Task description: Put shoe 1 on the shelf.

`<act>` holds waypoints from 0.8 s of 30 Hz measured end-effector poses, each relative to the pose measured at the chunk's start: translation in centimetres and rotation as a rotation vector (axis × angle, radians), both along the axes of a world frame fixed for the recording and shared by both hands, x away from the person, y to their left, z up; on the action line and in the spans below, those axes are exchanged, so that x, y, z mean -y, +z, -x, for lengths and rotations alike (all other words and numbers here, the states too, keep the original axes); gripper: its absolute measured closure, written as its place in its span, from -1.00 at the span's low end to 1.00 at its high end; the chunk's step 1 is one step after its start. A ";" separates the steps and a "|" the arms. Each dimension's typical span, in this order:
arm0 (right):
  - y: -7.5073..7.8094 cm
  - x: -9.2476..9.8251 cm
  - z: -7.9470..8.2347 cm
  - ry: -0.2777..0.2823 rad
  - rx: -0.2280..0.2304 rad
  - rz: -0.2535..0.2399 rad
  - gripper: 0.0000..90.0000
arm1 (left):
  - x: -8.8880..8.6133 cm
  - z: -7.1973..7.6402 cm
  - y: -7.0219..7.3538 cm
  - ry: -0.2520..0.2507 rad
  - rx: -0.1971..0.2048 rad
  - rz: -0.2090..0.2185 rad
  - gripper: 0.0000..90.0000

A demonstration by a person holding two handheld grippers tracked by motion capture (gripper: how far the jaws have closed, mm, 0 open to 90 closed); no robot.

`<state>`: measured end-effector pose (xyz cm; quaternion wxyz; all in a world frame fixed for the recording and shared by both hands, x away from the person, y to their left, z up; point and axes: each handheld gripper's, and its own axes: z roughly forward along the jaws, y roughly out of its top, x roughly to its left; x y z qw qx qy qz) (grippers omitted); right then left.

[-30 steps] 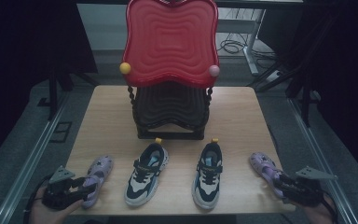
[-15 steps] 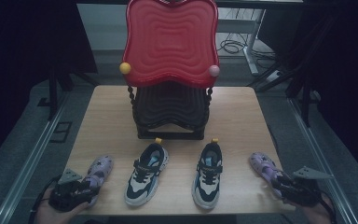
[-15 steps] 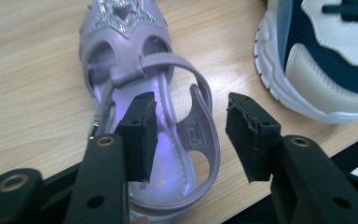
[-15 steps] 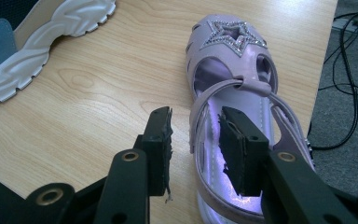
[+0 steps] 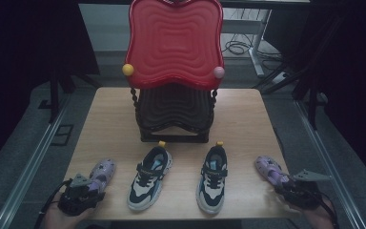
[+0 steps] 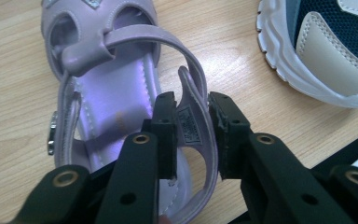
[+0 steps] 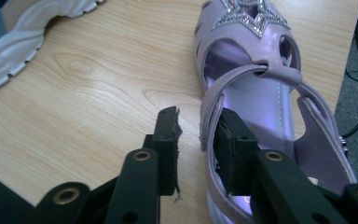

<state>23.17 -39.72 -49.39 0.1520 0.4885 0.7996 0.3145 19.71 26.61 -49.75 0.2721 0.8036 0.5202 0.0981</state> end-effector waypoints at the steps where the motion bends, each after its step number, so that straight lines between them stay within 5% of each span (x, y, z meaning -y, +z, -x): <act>1: -0.1 0.0 -0.1 -0.002 -0.006 0.005 0.69 | 0.1 -0.1 0.0 -0.008 -0.006 -0.001 0.67; 15: -0.8 0.5 -0.4 0.003 -0.002 0.017 0.90 | -0.4 -0.2 0.4 -0.005 0.002 0.000 0.92; 24: -0.3 0.5 -0.3 0.007 0.030 0.027 0.90 | -1.7 0.2 1.5 0.032 0.061 0.026 0.93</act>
